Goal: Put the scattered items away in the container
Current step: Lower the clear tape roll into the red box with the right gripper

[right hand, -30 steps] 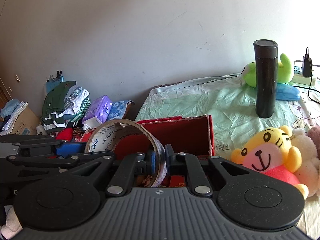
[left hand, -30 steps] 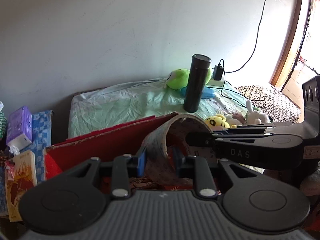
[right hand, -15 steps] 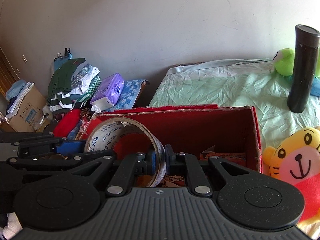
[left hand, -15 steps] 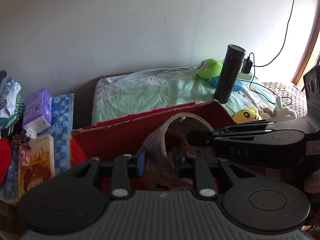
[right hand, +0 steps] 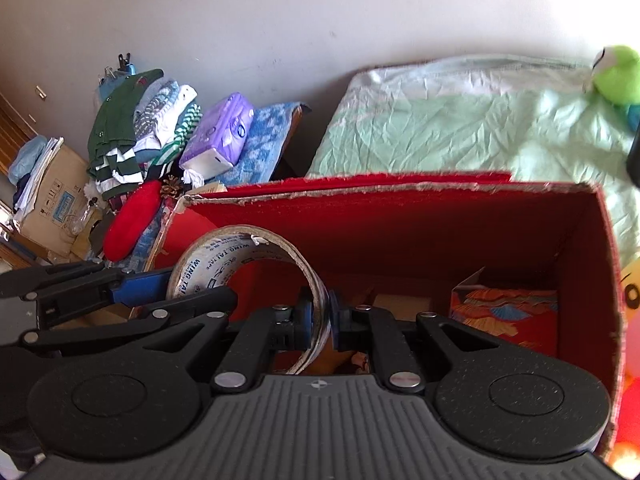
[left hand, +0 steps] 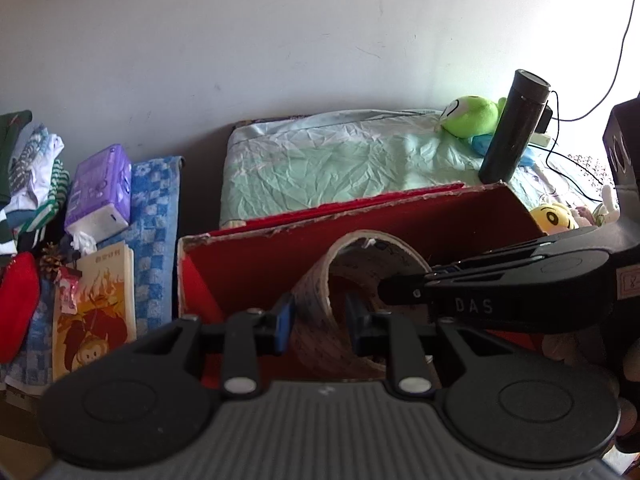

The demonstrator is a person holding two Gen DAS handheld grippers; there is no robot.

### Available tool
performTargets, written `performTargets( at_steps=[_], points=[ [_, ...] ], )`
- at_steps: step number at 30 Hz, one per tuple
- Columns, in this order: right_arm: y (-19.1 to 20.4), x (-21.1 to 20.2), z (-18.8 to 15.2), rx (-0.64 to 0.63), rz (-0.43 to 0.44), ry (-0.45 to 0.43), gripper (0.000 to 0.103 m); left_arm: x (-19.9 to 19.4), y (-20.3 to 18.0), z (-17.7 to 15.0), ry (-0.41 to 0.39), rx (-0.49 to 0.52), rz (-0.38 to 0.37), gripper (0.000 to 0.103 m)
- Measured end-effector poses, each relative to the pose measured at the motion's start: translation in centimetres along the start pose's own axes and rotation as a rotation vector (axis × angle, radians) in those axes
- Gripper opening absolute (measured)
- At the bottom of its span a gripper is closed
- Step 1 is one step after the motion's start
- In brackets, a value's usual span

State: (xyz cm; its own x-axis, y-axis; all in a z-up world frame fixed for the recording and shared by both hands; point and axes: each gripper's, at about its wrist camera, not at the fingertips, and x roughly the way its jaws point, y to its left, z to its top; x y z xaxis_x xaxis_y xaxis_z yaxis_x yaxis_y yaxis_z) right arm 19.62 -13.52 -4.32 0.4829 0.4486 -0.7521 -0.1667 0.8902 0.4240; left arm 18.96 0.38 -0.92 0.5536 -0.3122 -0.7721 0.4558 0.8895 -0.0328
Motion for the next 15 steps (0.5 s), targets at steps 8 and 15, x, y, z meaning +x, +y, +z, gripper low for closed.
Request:
performTargets(
  at_steps=[8,15],
  points=[
    [0.2,2.5,0.4,0.012,0.015,0.098,0.009,1.4,0.4,-0.2,0.037,0.041,0.047,0.022],
    [0.4,4.2,1.1,-0.008,-0.003,0.151,0.008,2.8,1.3,-0.3,0.064,0.024,0.07,0.019]
  ],
)
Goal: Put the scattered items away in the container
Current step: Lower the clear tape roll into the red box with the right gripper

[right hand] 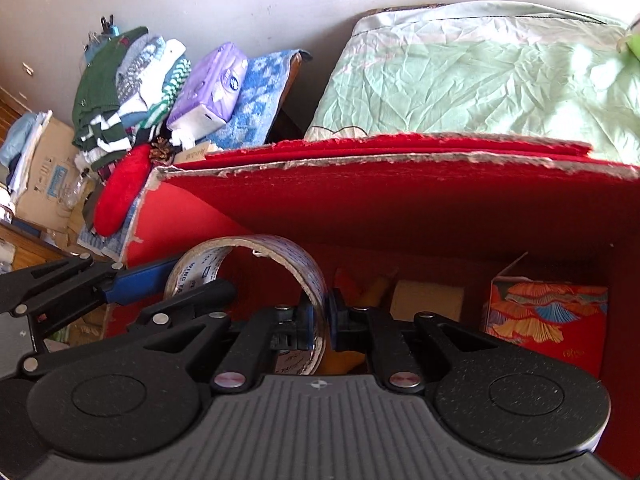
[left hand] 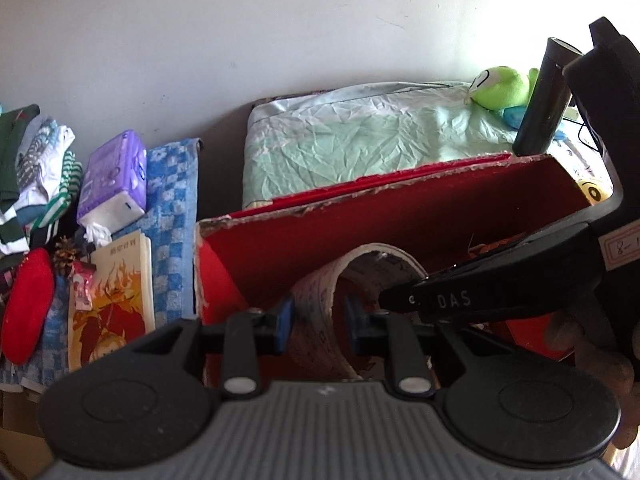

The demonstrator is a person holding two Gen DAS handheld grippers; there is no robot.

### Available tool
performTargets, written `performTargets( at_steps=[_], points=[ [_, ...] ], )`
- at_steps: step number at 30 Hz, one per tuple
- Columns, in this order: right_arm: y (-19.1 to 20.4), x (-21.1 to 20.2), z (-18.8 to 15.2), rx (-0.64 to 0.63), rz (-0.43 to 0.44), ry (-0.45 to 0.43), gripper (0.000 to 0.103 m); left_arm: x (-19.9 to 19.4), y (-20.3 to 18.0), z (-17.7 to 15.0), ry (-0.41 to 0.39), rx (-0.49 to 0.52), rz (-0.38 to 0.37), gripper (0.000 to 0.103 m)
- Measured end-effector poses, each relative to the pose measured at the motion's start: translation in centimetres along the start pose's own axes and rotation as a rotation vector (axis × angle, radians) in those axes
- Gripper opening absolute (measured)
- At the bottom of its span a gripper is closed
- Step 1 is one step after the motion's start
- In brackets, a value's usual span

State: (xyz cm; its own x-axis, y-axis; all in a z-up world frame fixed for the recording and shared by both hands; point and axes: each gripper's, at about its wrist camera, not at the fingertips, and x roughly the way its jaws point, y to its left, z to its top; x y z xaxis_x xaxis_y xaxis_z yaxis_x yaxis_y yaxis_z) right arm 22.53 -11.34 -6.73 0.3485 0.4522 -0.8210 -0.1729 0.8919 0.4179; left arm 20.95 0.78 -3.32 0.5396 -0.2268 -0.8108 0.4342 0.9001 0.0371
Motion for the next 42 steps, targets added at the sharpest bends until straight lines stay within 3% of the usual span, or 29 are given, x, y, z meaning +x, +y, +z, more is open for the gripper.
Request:
performTargets(
  at_steps=[7,15,19,21,27,35,42],
  points=[
    [-0.6,1.9,0.2,0.015,0.024,0.047,0.008,1.4,0.4,-0.8,0.018,-0.014,0.029,0.016],
    [-1.9,2.5,-0.1,0.099,0.048,0.047,0.01,2.2,-1.3,-1.1,-0.006,0.073,0.131,0.02],
    [-3.6,2.7,0.0,0.19,0.093,0.066,0.011,1.9,-1.3,-0.7,-0.017,0.054,0.058,0.027],
    [-4.2,2.9,0.0,0.231,0.109,0.073,0.013,2.3,-1.9,-0.6,-0.013,0.067,0.065,0.027],
    [-3.9,2.5,0.2,0.215,0.11,0.061,0.02,3.0,-1.2,-0.3,0.026,0.007,0.037,0.027],
    [-4.4,2.3,0.4,0.238,0.142,0.047,0.031,3.0,-1.4,-0.7,0.034,0.008,0.037,0.027],
    [-5.2,1.7,0.3,0.278,0.18,-0.001,0.033,3.3,-2.0,-1.3,0.04,0.03,0.072,0.028]
  ],
)
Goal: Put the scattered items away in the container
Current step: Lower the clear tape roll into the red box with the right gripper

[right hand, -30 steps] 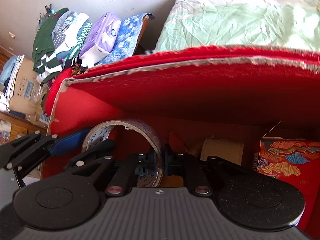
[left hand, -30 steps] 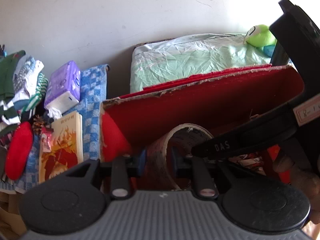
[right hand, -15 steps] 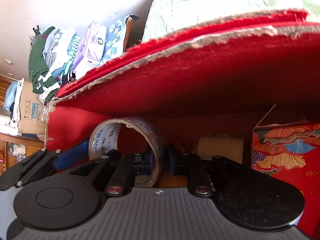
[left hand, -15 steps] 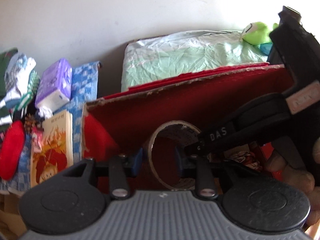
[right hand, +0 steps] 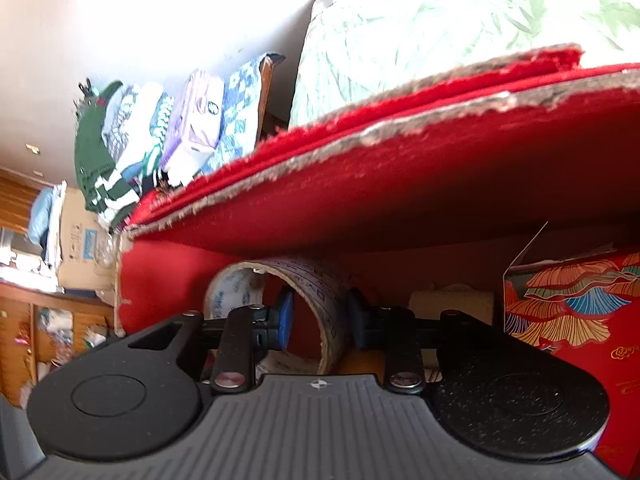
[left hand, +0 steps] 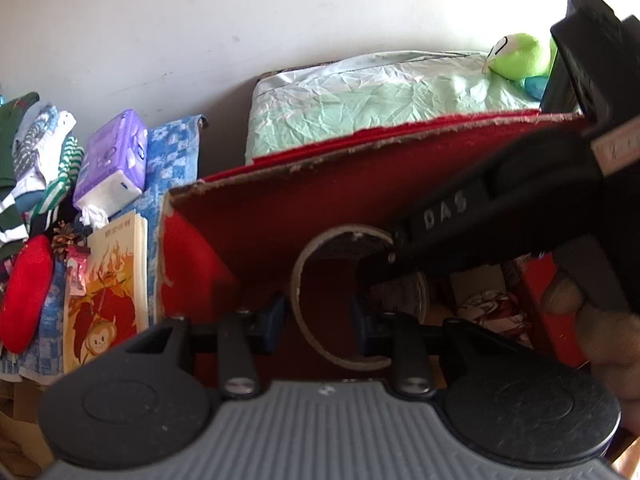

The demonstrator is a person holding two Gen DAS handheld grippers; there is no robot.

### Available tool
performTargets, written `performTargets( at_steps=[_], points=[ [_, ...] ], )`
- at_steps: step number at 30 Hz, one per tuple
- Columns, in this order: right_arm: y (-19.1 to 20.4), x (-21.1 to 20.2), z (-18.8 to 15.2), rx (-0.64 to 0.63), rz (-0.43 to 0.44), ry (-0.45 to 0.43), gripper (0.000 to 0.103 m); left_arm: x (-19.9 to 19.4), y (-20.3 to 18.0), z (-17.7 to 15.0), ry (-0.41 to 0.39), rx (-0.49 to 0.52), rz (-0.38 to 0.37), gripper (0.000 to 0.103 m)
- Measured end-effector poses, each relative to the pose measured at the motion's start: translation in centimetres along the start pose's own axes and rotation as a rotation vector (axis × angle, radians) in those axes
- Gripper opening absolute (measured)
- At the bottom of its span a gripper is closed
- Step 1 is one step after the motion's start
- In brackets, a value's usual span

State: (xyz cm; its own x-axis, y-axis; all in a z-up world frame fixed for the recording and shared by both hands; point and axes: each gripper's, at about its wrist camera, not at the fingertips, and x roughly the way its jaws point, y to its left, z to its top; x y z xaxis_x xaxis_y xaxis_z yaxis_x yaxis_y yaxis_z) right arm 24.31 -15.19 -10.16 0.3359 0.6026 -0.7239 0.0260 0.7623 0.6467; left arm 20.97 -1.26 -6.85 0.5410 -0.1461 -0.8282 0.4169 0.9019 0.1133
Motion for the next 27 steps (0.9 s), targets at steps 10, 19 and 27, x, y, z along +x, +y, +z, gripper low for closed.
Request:
performTargets(
  at_steps=[10,19,27],
  points=[
    [-0.4,-0.4,0.2,0.007,0.046,-0.017,0.049,-0.2,0.6,-0.1,-0.026,-0.037,-0.027,0.028],
    [-0.7,-0.6,0.5,0.031,0.081,-0.035,0.056,-0.3,0.6,-0.2,-0.035,-0.052,-0.026,0.039],
    [-0.7,-1.1,0.3,0.024,0.078,-0.053,0.054,-0.8,1.1,-0.4,-0.074,-0.094,-0.032,0.04]
  ],
)
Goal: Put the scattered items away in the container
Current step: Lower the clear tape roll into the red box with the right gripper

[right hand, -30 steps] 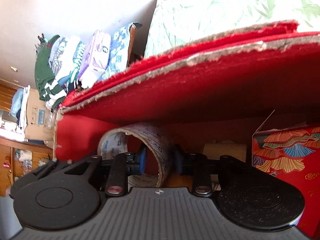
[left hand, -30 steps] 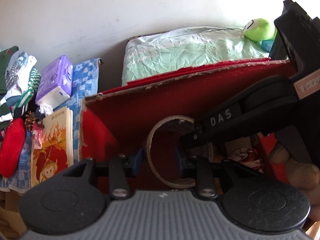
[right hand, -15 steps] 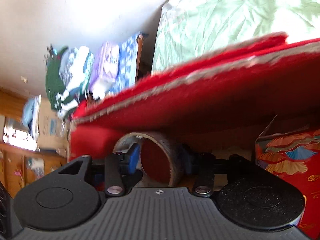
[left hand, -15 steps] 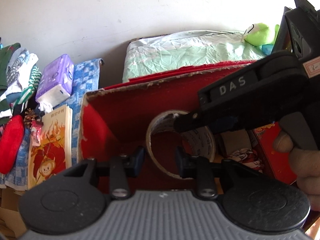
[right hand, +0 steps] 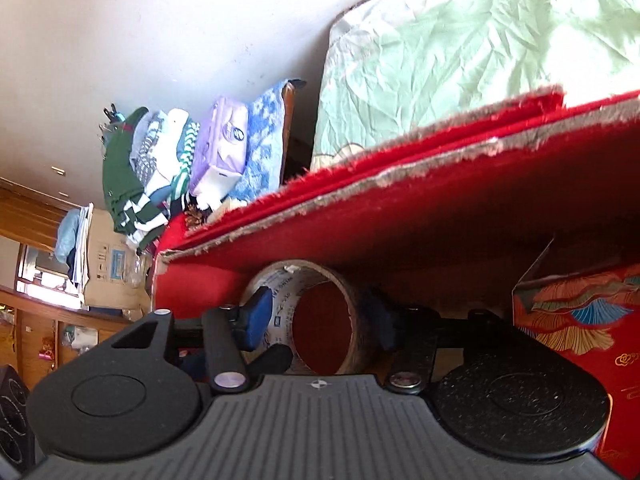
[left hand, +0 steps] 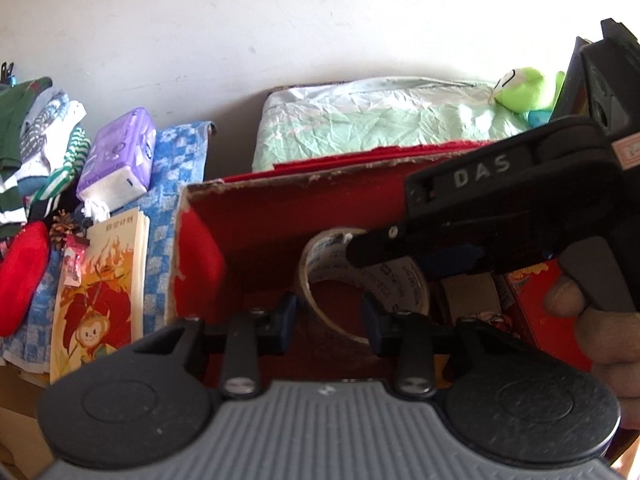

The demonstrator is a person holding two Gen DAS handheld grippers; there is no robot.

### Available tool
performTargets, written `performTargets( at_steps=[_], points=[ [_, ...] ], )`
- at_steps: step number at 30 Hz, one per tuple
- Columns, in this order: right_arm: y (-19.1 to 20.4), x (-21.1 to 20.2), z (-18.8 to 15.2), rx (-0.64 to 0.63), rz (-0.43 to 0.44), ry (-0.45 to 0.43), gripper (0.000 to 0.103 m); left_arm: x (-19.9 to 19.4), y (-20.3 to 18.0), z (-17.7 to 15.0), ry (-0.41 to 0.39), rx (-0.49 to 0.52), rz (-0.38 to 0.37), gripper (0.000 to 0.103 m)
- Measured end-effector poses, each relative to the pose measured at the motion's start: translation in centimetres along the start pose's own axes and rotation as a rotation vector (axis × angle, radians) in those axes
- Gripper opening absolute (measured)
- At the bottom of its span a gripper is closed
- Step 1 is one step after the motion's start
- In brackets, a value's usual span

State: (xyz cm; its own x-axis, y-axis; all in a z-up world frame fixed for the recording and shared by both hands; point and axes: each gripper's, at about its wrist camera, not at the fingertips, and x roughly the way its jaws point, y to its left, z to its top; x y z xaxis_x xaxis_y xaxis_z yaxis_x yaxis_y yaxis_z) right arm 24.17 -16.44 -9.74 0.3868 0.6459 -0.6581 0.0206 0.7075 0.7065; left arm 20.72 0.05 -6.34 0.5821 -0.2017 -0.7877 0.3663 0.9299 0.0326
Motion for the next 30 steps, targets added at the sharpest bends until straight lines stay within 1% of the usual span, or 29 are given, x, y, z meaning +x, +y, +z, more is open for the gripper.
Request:
performTargets(
  at_steps=[3,5,7,9,11,13,15,17,20,22,24,25,26,28,30],
  points=[
    [-0.4,-0.2,0.2,0.033,0.025,-0.017,0.053,-0.2,0.2,0.0,-0.011,-0.009,-0.006,0.04],
    [-0.1,0.2,0.2,0.041,0.027,-0.036,0.052,-0.6,0.3,-0.2,-0.046,-0.021,-0.008,0.04],
    [0.1,0.3,0.2,0.035,0.013,-0.034,0.05,-1.1,0.2,-0.5,-0.093,-0.025,0.011,0.04],
    [0.5,0.6,0.2,0.025,0.038,-0.014,0.047,-1.3,-0.3,-0.5,-0.11,-0.003,0.042,0.04],
    [0.8,1.1,0.2,0.002,0.049,0.022,0.047,-1.3,-0.4,-0.4,-0.106,0.013,0.046,0.041],
    [1.1,1.2,0.1,-0.021,0.04,0.029,0.047,-1.1,-0.1,-0.2,-0.088,0.001,0.026,0.041],
    [1.0,1.3,0.1,-0.012,0.064,0.047,0.047,-0.8,0.2,0.0,-0.065,-0.01,0.006,0.041],
    [0.9,1.6,0.0,-0.006,0.079,0.078,0.046,-0.8,0.0,0.0,-0.051,-0.007,0.007,0.041],
    [1.3,1.7,-0.1,-0.031,0.063,0.077,0.046,-0.7,-0.1,-0.1,-0.043,-0.001,0.011,0.041],
    [1.1,1.6,-0.2,-0.021,0.048,0.074,0.046,-0.6,-0.1,0.0,-0.036,-0.001,0.008,0.041],
    [0.9,1.6,-0.2,-0.008,0.042,0.081,0.044,-0.4,-0.1,0.1,-0.024,0.0,0.006,0.041],
    [0.9,1.6,-0.2,-0.013,0.048,0.086,0.041,-0.4,-0.1,0.1,-0.018,0.001,0.006,0.042],
    [1.0,1.6,-0.3,-0.027,0.048,0.087,0.041,-0.3,-0.2,0.1,-0.014,0.002,0.005,0.042],
    [1.3,1.7,-0.3,-0.052,0.037,0.077,0.041,-0.2,-0.1,0.2,-0.01,0.003,0.003,0.042],
    [1.2,1.7,-0.3,-0.05,0.024,0.066,0.041,-0.2,0.0,0.2,-0.009,0.0,-0.001,0.042]
  ],
)
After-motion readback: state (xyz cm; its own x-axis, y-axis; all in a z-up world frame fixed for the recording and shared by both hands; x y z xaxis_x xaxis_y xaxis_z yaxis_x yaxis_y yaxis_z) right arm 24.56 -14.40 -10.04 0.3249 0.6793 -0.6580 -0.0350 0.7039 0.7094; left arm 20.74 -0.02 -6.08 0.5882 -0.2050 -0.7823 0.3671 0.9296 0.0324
